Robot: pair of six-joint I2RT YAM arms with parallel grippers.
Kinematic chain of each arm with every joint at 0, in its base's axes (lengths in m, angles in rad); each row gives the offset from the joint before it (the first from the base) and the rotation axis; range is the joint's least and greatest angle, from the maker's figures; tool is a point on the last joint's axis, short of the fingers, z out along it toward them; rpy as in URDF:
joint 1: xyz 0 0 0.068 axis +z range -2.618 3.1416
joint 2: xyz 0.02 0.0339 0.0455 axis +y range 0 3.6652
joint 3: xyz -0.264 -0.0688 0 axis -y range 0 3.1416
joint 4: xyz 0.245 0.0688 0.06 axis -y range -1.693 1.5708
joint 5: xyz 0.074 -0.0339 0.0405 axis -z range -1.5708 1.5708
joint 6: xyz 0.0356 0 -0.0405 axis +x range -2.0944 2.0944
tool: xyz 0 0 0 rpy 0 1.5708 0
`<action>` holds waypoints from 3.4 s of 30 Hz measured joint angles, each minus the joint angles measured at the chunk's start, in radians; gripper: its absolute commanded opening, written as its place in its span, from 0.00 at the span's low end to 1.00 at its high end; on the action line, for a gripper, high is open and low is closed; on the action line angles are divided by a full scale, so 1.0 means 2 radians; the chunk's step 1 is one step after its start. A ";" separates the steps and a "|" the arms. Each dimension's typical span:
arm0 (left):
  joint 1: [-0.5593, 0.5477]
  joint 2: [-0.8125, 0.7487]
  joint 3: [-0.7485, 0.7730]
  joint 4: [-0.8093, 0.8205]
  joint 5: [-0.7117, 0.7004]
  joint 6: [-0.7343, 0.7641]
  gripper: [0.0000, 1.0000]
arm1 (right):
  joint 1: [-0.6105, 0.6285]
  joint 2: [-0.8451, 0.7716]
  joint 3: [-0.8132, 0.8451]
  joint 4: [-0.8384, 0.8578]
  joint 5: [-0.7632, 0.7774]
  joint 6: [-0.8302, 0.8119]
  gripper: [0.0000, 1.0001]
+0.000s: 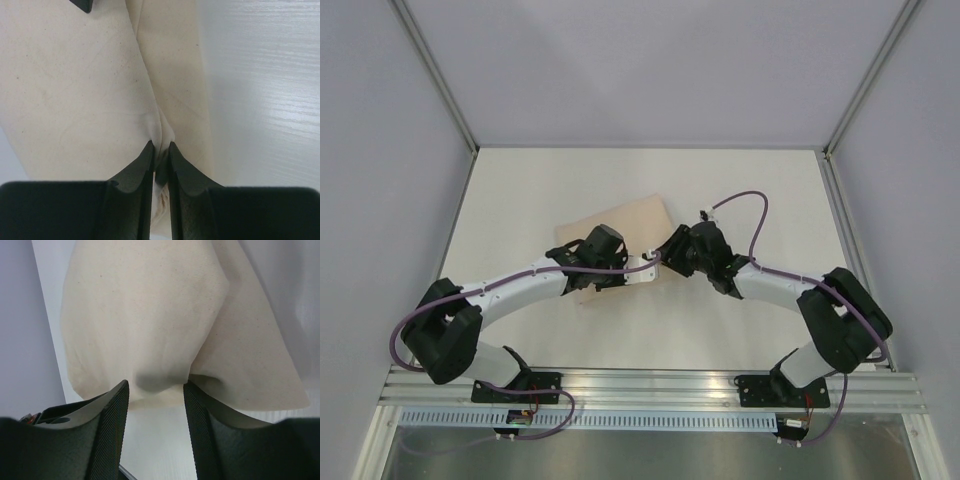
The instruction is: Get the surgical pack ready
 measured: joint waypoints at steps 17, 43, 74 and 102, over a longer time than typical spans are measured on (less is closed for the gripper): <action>-0.011 -0.034 -0.038 0.036 -0.035 0.030 0.00 | 0.002 -0.008 -0.043 0.032 -0.007 0.027 0.01; -0.010 -0.069 -0.078 0.014 -0.027 0.063 0.49 | 0.002 -0.071 -0.076 -0.001 -0.040 -0.009 0.50; 0.072 -0.217 -0.005 -0.155 -0.031 -0.086 0.69 | 0.055 0.145 0.095 -0.007 -0.216 -0.171 0.00; 0.199 -0.256 -0.062 -0.167 -0.069 -0.154 0.70 | -0.101 0.052 0.254 -0.284 -0.097 -0.328 0.84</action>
